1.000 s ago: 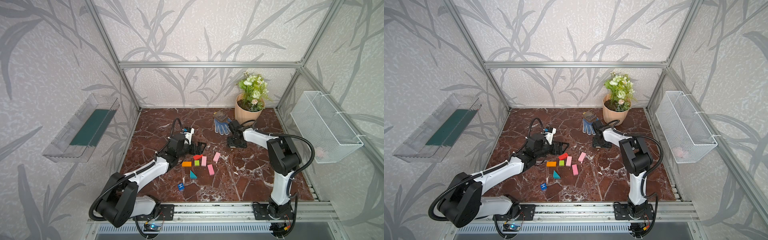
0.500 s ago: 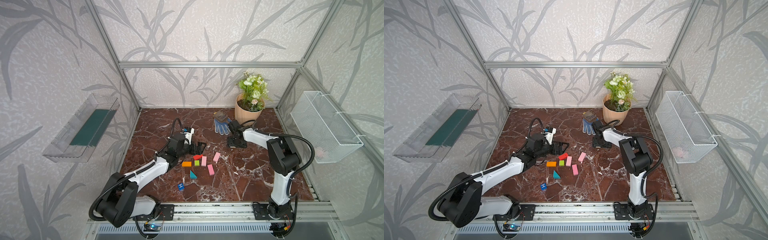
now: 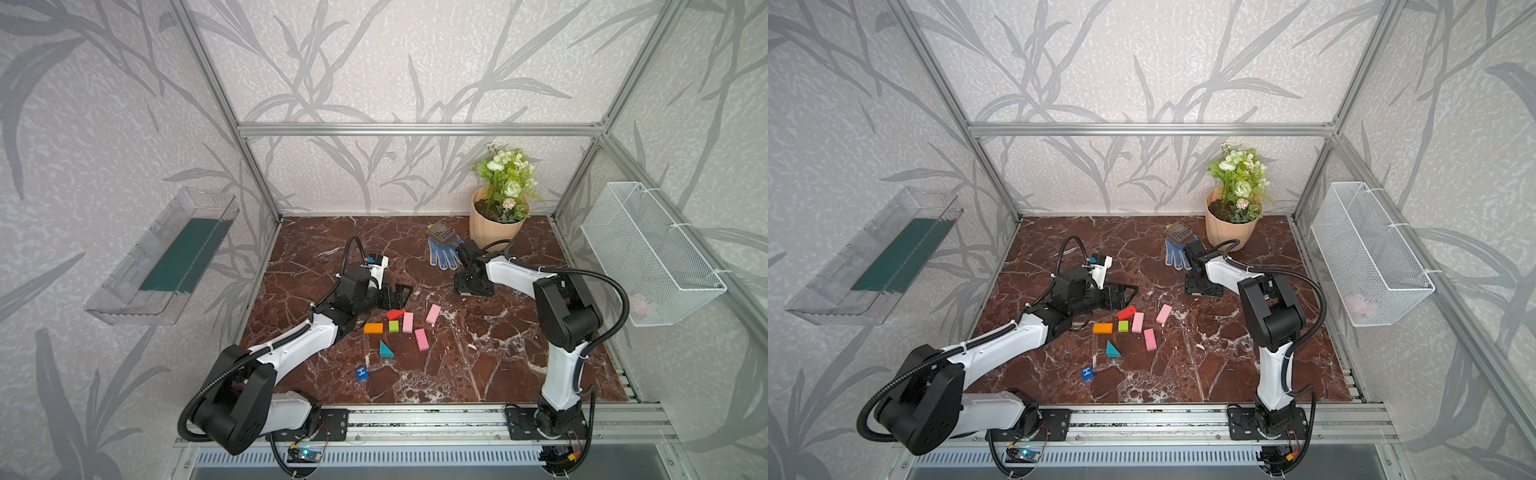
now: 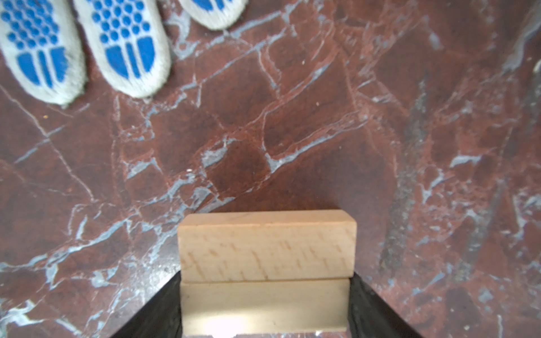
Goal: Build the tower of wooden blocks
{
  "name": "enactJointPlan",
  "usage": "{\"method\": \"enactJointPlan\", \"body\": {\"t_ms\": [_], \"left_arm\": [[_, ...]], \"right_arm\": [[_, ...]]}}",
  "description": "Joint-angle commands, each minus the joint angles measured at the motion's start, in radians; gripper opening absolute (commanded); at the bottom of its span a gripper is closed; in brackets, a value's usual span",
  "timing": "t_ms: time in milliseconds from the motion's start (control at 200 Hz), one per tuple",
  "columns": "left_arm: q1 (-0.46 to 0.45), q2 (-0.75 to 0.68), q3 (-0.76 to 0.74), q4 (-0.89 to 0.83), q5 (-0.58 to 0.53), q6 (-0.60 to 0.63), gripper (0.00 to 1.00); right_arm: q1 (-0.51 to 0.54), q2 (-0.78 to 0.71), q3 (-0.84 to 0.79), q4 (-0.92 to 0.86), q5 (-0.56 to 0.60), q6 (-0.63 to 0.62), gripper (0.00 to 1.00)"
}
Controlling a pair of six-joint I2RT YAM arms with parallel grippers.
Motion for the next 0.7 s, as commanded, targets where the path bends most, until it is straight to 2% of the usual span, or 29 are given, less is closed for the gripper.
{"method": "enactJointPlan", "body": {"t_ms": [0,270,350,365,375,695], "left_arm": [[-0.005,0.007,0.028,-0.002,0.011,0.008,0.96],[-0.005,0.007,0.029,-0.002,0.011,0.008,0.96],[-0.005,0.008,0.028,-0.001,0.011,0.01,0.96],[-0.005,0.009,0.029,-0.002,0.011,0.009,0.96],[-0.005,0.009,0.029,-0.002,0.011,0.009,0.96],[-0.005,0.015,0.03,0.003,0.019,0.003,0.96]], "right_arm": [[-0.006,0.013,-0.005,-0.033,0.024,0.008,0.81],[-0.006,0.012,-0.004,-0.034,0.023,0.007,0.84],[-0.006,0.01,-0.005,-0.035,0.022,0.006,0.89],[-0.006,0.01,-0.006,-0.034,0.021,0.006,0.98],[-0.006,0.009,-0.006,-0.033,0.02,0.005,1.0],[-0.006,0.057,0.056,-0.062,0.014,-0.008,1.0]]}}
